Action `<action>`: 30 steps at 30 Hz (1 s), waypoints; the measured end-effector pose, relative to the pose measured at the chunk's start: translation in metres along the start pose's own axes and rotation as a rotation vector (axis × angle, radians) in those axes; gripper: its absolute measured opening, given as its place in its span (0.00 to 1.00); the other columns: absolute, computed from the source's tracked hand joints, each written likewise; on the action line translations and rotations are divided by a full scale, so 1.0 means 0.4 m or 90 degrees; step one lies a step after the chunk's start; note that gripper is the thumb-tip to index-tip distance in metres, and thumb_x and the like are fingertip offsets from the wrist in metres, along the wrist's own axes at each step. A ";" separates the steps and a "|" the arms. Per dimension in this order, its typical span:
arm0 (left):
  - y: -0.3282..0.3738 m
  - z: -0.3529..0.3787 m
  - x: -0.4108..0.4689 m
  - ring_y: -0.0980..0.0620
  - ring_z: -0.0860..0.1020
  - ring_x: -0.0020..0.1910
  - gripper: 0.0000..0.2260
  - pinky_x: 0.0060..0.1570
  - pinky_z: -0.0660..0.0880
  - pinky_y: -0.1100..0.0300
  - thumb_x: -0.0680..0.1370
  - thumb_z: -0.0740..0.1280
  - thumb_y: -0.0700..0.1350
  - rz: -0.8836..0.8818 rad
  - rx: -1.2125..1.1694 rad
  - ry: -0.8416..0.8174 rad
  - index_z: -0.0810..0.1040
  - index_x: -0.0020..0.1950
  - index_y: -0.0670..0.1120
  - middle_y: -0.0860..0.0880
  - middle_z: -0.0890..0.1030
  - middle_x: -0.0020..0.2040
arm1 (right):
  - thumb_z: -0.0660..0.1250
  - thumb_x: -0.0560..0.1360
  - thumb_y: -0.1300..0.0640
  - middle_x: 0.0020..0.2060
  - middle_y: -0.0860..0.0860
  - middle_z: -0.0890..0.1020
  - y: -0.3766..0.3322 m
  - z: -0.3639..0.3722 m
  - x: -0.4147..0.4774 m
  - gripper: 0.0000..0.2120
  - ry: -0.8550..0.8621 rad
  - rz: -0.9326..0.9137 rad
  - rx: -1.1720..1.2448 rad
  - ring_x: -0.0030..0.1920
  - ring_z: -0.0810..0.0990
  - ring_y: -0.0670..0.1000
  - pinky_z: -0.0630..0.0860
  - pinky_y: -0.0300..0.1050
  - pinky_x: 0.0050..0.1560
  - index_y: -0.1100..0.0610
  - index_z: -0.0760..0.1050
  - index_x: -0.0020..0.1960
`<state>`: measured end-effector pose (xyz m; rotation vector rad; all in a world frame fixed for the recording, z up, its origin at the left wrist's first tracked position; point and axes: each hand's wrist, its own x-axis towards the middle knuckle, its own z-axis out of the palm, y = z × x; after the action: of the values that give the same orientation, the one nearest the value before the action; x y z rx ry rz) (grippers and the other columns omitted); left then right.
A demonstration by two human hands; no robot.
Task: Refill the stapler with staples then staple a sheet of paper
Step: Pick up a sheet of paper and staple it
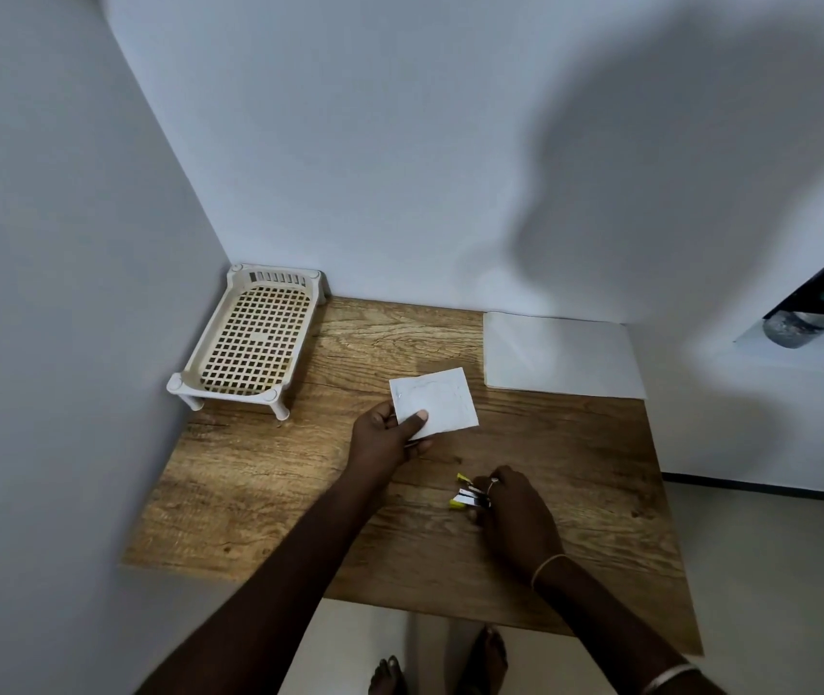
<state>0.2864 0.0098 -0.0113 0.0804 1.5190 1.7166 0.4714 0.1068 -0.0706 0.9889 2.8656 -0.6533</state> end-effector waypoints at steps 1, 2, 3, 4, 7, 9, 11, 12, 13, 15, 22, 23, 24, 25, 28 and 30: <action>0.002 0.000 0.000 0.47 0.86 0.51 0.14 0.46 0.84 0.55 0.77 0.73 0.39 0.001 -0.001 -0.001 0.81 0.62 0.41 0.46 0.87 0.52 | 0.71 0.74 0.52 0.49 0.48 0.78 -0.003 -0.003 0.001 0.12 0.007 0.024 0.058 0.51 0.77 0.51 0.75 0.48 0.49 0.49 0.80 0.58; 0.005 -0.001 -0.001 0.47 0.86 0.51 0.14 0.46 0.84 0.55 0.77 0.73 0.39 0.004 -0.002 -0.005 0.81 0.62 0.41 0.47 0.88 0.52 | 0.71 0.74 0.53 0.46 0.47 0.78 -0.007 -0.008 0.000 0.08 0.021 0.053 0.133 0.49 0.77 0.50 0.75 0.48 0.46 0.48 0.81 0.53; 0.009 -0.001 -0.002 0.48 0.86 0.52 0.13 0.46 0.84 0.55 0.78 0.73 0.39 0.008 -0.003 -0.010 0.81 0.62 0.42 0.47 0.88 0.52 | 0.71 0.74 0.54 0.43 0.47 0.80 -0.010 -0.012 0.002 0.05 0.037 0.081 0.223 0.46 0.78 0.49 0.75 0.47 0.45 0.48 0.82 0.49; 0.012 -0.002 -0.003 0.48 0.86 0.52 0.13 0.46 0.84 0.56 0.78 0.73 0.39 0.013 -0.003 -0.016 0.81 0.62 0.42 0.47 0.87 0.53 | 0.71 0.75 0.55 0.42 0.47 0.82 -0.014 -0.019 0.002 0.04 0.046 0.108 0.321 0.46 0.80 0.48 0.76 0.47 0.46 0.49 0.83 0.48; 0.021 -0.004 -0.004 0.47 0.86 0.52 0.13 0.46 0.83 0.57 0.78 0.73 0.40 0.024 -0.001 -0.024 0.81 0.62 0.42 0.47 0.87 0.53 | 0.70 0.79 0.55 0.41 0.47 0.87 -0.038 -0.050 0.006 0.07 0.037 0.171 0.560 0.44 0.84 0.46 0.79 0.43 0.45 0.52 0.85 0.54; 0.027 -0.005 -0.004 0.47 0.86 0.52 0.13 0.46 0.83 0.56 0.78 0.73 0.40 0.026 0.006 -0.023 0.81 0.62 0.42 0.46 0.87 0.53 | 0.68 0.80 0.55 0.40 0.47 0.87 -0.064 -0.073 0.006 0.08 0.010 0.208 0.692 0.41 0.84 0.46 0.79 0.40 0.39 0.53 0.84 0.56; 0.030 -0.008 -0.003 0.47 0.86 0.53 0.13 0.47 0.84 0.56 0.78 0.73 0.40 0.028 0.010 -0.021 0.81 0.62 0.43 0.46 0.87 0.53 | 0.67 0.80 0.55 0.41 0.52 0.86 -0.090 -0.094 0.007 0.10 -0.018 0.238 0.843 0.39 0.85 0.47 0.80 0.41 0.39 0.57 0.82 0.58; 0.031 -0.009 -0.003 0.47 0.86 0.53 0.13 0.47 0.84 0.56 0.78 0.73 0.40 0.028 0.011 -0.022 0.81 0.62 0.43 0.47 0.87 0.53 | 0.67 0.80 0.55 0.42 0.54 0.86 -0.102 -0.103 0.008 0.11 -0.025 0.247 0.901 0.40 0.85 0.49 0.81 0.42 0.40 0.58 0.81 0.59; 0.032 -0.011 -0.002 0.47 0.86 0.53 0.13 0.48 0.83 0.55 0.78 0.73 0.40 0.029 0.012 -0.023 0.81 0.62 0.43 0.47 0.87 0.53 | 0.68 0.80 0.55 0.43 0.55 0.85 -0.112 -0.111 0.010 0.12 -0.027 0.250 0.939 0.41 0.86 0.50 0.81 0.43 0.41 0.59 0.80 0.60; 0.032 -0.011 -0.001 0.46 0.86 0.53 0.12 0.48 0.83 0.55 0.78 0.73 0.40 0.030 0.012 -0.024 0.81 0.61 0.42 0.46 0.87 0.54 | 0.68 0.79 0.56 0.45 0.55 0.85 -0.126 -0.124 0.015 0.12 -0.024 0.248 0.974 0.43 0.86 0.53 0.82 0.45 0.42 0.61 0.80 0.60; 0.035 -0.014 -0.001 0.46 0.86 0.51 0.12 0.46 0.84 0.56 0.78 0.73 0.39 0.028 0.020 -0.031 0.82 0.61 0.43 0.46 0.87 0.53 | 0.68 0.79 0.57 0.47 0.59 0.82 -0.141 -0.134 0.029 0.15 -0.010 0.243 0.959 0.44 0.85 0.54 0.83 0.50 0.46 0.64 0.78 0.63; 0.035 -0.014 0.000 0.46 0.86 0.51 0.12 0.46 0.84 0.56 0.78 0.73 0.39 0.027 0.021 -0.032 0.82 0.60 0.43 0.46 0.87 0.53 | 0.69 0.79 0.57 0.47 0.60 0.82 -0.140 -0.133 0.031 0.15 -0.008 0.244 0.962 0.44 0.85 0.54 0.84 0.51 0.46 0.64 0.78 0.63; 0.035 -0.014 0.001 0.47 0.86 0.51 0.11 0.46 0.84 0.56 0.77 0.73 0.39 0.026 0.023 -0.034 0.82 0.60 0.43 0.46 0.88 0.52 | 0.69 0.79 0.56 0.47 0.60 0.82 -0.140 -0.133 0.032 0.16 -0.007 0.247 0.966 0.44 0.84 0.55 0.83 0.51 0.46 0.64 0.78 0.63; 0.035 -0.014 0.002 0.47 0.86 0.50 0.11 0.45 0.84 0.57 0.77 0.73 0.38 0.025 0.027 -0.036 0.82 0.60 0.43 0.46 0.88 0.52 | 0.69 0.79 0.57 0.47 0.60 0.82 -0.141 -0.134 0.033 0.15 -0.005 0.252 0.969 0.44 0.84 0.55 0.83 0.50 0.45 0.63 0.78 0.63; 0.033 -0.014 0.005 0.47 0.87 0.49 0.12 0.43 0.83 0.58 0.77 0.73 0.38 0.022 0.039 -0.044 0.82 0.60 0.42 0.45 0.88 0.51 | 0.69 0.79 0.58 0.45 0.58 0.83 -0.144 -0.134 0.037 0.13 0.005 0.275 0.973 0.41 0.85 0.54 0.82 0.49 0.43 0.63 0.79 0.61; 0.030 -0.012 0.007 0.47 0.86 0.49 0.12 0.42 0.83 0.58 0.77 0.74 0.38 0.018 0.045 -0.050 0.82 0.60 0.42 0.45 0.88 0.51 | 0.69 0.78 0.59 0.43 0.57 0.83 -0.145 -0.133 0.039 0.11 0.006 0.284 0.978 0.40 0.85 0.54 0.83 0.50 0.43 0.63 0.80 0.58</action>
<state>0.2756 0.0084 -0.0037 0.2055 1.5267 1.6625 0.4293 0.0964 -0.0029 1.4886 1.5339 -2.7437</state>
